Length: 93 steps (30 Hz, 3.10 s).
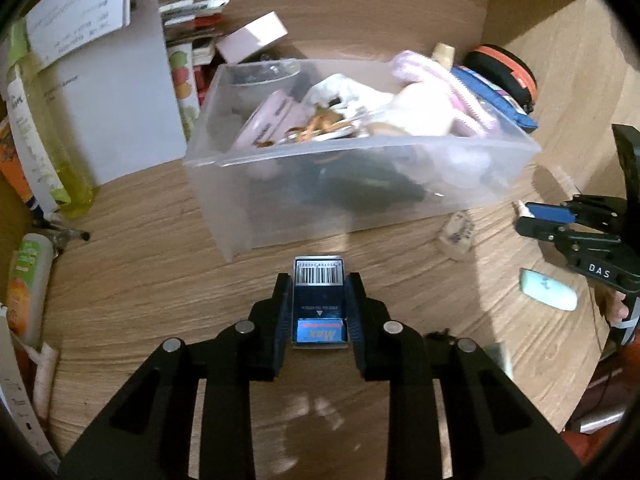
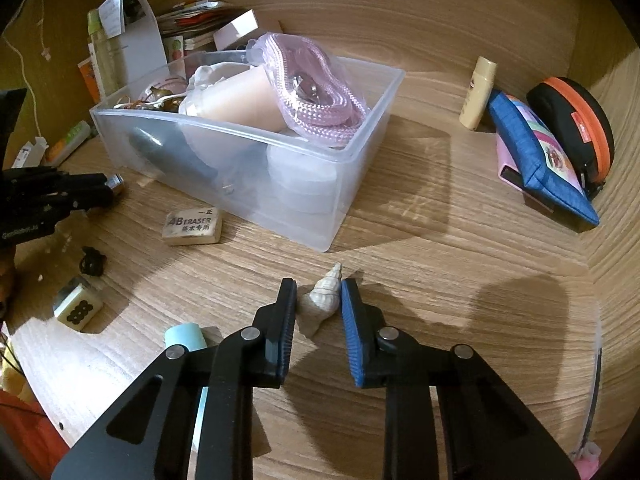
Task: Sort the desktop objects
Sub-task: 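Grasp the blue card box with the left gripper while the right grasps the white seashell, then carry card box and seashell into the clear box and release both, then grasp the black clip with the left gripper while the right grasps the light-blue tube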
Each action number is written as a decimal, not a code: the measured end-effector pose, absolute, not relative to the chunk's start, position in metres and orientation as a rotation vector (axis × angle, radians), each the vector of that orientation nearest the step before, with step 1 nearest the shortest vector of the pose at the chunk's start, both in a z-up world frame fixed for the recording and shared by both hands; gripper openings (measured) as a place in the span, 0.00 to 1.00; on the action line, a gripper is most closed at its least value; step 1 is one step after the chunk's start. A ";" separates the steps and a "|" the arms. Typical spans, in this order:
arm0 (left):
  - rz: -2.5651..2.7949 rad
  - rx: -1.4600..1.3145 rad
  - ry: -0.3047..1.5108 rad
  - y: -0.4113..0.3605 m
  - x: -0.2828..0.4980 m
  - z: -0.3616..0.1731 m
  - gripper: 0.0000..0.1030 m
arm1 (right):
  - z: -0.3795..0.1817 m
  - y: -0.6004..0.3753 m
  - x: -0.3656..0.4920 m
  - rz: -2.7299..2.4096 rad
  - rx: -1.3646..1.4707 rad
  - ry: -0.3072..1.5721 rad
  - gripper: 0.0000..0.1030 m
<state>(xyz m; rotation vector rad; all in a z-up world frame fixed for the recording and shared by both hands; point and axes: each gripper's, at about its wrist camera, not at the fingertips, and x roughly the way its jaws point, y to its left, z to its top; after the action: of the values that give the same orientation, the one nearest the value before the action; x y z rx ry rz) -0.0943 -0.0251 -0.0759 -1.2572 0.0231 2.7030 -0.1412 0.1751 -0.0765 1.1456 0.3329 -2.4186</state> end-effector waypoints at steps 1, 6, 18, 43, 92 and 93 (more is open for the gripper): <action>2.697 -1.247 0.022 -0.023 -0.093 -0.074 0.26 | -0.076 0.176 -0.140 -2.414 1.147 0.318 0.20; 2.693 -1.203 0.020 -0.016 -0.089 -0.060 0.26 | -0.070 0.184 -0.139 -2.420 1.133 0.250 0.18; 2.713 -1.043 0.001 -0.011 -0.088 -0.022 0.26 | -0.031 0.187 -0.126 -2.452 0.979 0.240 0.18; 2.713 -1.008 0.073 0.005 -0.145 -0.018 0.26 | -0.020 0.158 -0.173 -2.421 0.941 0.248 0.18; 2.796 -0.945 0.145 0.010 -0.094 -0.009 0.78 | -0.030 0.179 -0.112 -2.461 0.961 0.215 0.51; 2.794 -0.955 0.140 0.008 -0.092 -0.011 0.78 | -0.032 0.179 -0.109 -2.458 0.969 0.220 0.51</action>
<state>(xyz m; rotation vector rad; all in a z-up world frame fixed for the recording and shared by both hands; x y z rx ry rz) -0.0917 0.0083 -0.0113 -0.9549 0.1395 2.7943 -0.1091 0.1790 -0.0325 0.9689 0.2199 -2.4583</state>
